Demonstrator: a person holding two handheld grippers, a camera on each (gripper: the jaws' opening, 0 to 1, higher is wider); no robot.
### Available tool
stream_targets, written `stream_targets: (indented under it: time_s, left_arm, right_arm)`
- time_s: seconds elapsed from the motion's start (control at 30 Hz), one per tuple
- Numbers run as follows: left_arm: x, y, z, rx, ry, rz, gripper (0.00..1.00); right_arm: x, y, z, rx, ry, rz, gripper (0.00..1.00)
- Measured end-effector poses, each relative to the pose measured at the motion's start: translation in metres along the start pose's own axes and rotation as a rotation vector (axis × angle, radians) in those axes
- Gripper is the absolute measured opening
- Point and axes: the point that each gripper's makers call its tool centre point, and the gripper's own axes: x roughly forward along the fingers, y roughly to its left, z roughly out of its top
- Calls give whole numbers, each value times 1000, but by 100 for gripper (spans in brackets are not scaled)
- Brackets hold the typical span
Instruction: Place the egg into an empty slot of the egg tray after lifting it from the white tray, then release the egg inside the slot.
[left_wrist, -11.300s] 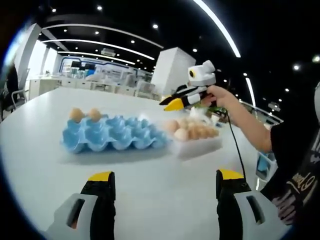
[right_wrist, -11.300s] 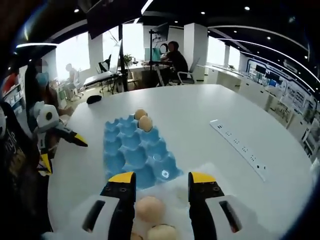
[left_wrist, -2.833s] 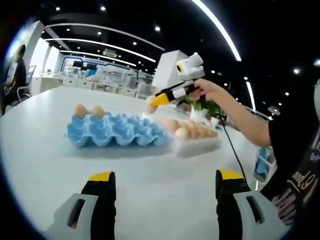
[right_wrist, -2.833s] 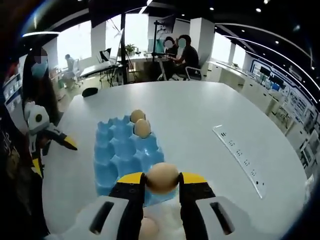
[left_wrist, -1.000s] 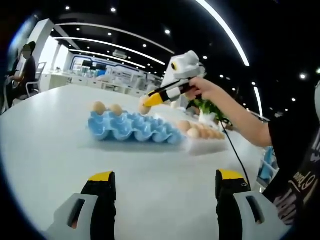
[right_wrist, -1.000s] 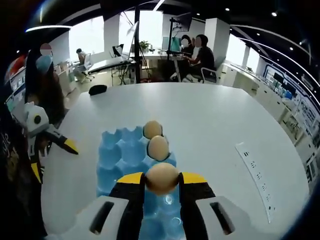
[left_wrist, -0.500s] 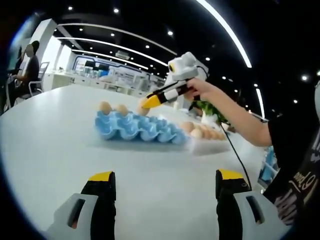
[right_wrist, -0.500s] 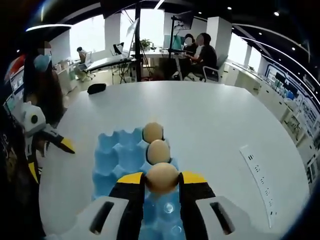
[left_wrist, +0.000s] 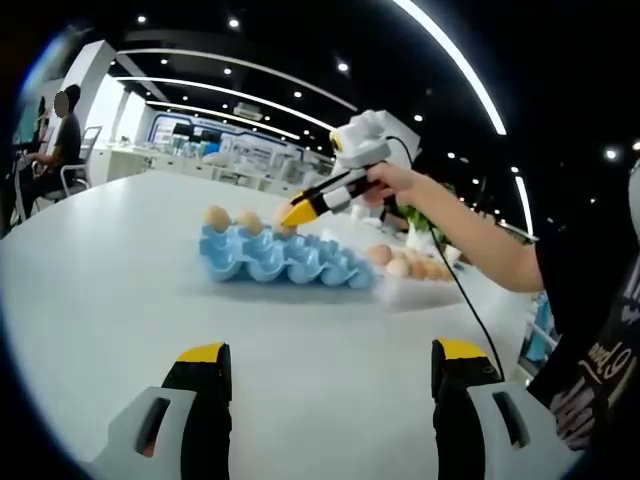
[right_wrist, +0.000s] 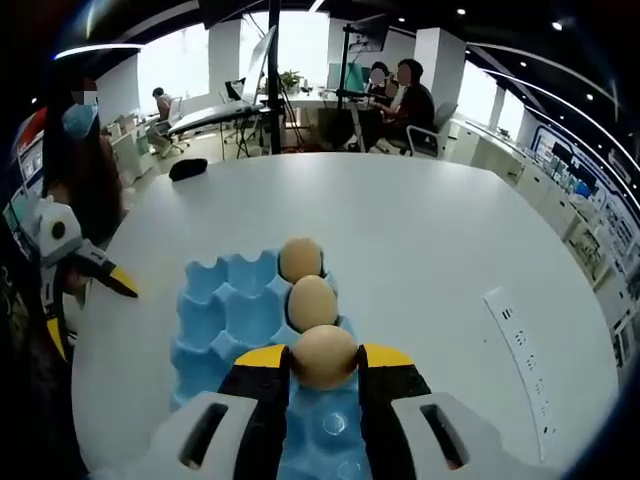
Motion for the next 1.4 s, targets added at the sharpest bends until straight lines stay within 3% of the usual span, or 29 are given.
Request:
stream_targets:
  time_s: [0.5,0.77,0.9,1.4]
  left_arm:
    - [-3,2,4,14,6,19,84]
    - [0,-5,4,24,17,16,84]
    - [2,-9,6,31,19,17,84]
    - [21,-33,5,60,42,-37,84]
  right_arm:
    - [8,0,-14,44,14,17,29]
    - [10,-3,-10,40,-20,33,29]
    - [7,-2,-5,26,-50,60,30]
    - [-33,-4,-12,21,-99,22,34]
